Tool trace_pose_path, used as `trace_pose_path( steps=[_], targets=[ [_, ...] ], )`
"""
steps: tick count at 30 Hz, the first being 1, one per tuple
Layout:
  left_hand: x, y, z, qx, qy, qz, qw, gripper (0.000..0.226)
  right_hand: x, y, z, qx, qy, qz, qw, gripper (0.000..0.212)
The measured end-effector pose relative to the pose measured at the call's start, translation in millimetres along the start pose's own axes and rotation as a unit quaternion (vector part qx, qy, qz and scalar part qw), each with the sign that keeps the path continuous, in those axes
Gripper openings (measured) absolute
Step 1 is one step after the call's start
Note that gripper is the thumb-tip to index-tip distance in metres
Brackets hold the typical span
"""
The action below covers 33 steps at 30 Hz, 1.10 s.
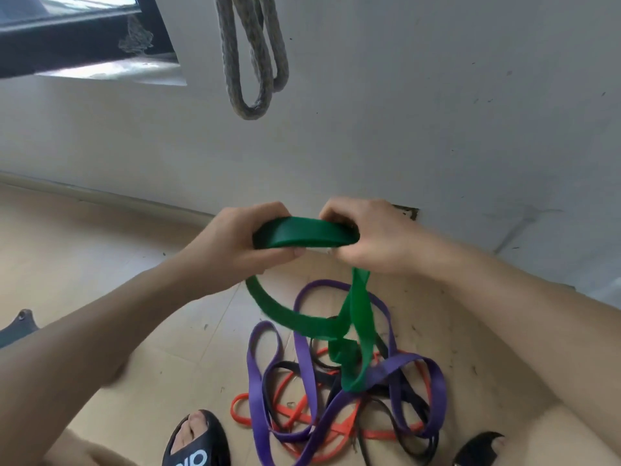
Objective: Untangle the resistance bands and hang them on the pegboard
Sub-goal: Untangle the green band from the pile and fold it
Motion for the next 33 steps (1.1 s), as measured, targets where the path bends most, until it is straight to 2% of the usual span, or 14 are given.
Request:
trace_pose_path(
  steps=[2, 8, 12, 15, 17, 19, 21, 23, 26, 28, 31, 33],
  targets=[
    [0.5, 0.5, -1.0, 0.015, 0.009, 0.005, 1.000, 0.018, -0.1, -9.0, -5.0, 0.018, -0.006, 0.026, 0.999, 0.026],
    [-0.1, 11.8, 5.4, 0.090, 0.042, -0.021, 0.995, 0.012, -2.0, -5.7, -22.7, 0.087, -0.036, 0.016, 0.995, 0.023],
    [7.8, 0.3, 18.4, -0.016, 0.076, 0.082, 0.994, 0.023, 0.9, -9.5, -16.1, 0.077, -0.009, -0.014, 0.997, 0.022],
    [13.5, -6.9, 24.4, 0.007, 0.115, 0.101, 0.988, 0.038, 2.3, -8.6, -0.7, 0.078, 0.038, -0.049, 0.995, 0.022],
    [11.6, -12.7, 17.8, -0.048, 0.070, 0.080, 0.993, 0.043, 2.9, -9.1, 13.5, 0.069, 0.064, -0.063, 0.994, 0.025],
    [9.1, -19.0, 7.1, -0.083, 0.000, 0.061, 0.995, 0.035, 4.3, -9.4, 21.8, 0.064, 0.076, -0.071, 0.992, 0.028],
    [8.4, -18.7, -0.3, -0.078, -0.039, 0.063, 0.994, 0.027, 4.2, -7.7, 15.7, 0.046, 0.052, -0.065, 0.995, 0.033],
    [8.1, -11.3, -5.1, -0.051, -0.044, 0.062, 0.996, 0.019, 4.0, -7.9, 3.7, 0.033, 0.013, -0.046, 0.998, 0.035],
    [8.0, -0.8, -9.8, 0.039, 0.005, 0.042, 0.998, 0.008, 4.6, -14.8, -9.9, 0.064, -0.018, -0.019, 0.998, 0.032],
    [7.4, 2.5, -5.1, 0.079, 0.045, 0.039, 0.995, 0.010, 6.0, -20.8, -17.5, 0.088, -0.042, 0.002, 0.995, 0.028],
    [6.0, 2.0, 7.3, 0.061, 0.096, 0.079, 0.990, 0.017, 8.2, -23.5, -24.7, 0.051, -0.067, 0.008, 0.996, 0.025],
    [8.9, -3.1, 14.6, -0.005, 0.118, 0.121, 0.986, 0.019, 8.5, -22.5, -21.6, 0.019, -0.065, 0.001, 0.998, 0.031]
  ],
)
Point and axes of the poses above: each hand's wrist, its own x-axis away from the middle knuckle, its own y-axis out of the back of the hand, z = x × y, the point moved 4 cm from there along -x, towards the middle knuckle, and after that the axes turned 5 degrees about x, right-handed, at the moved point
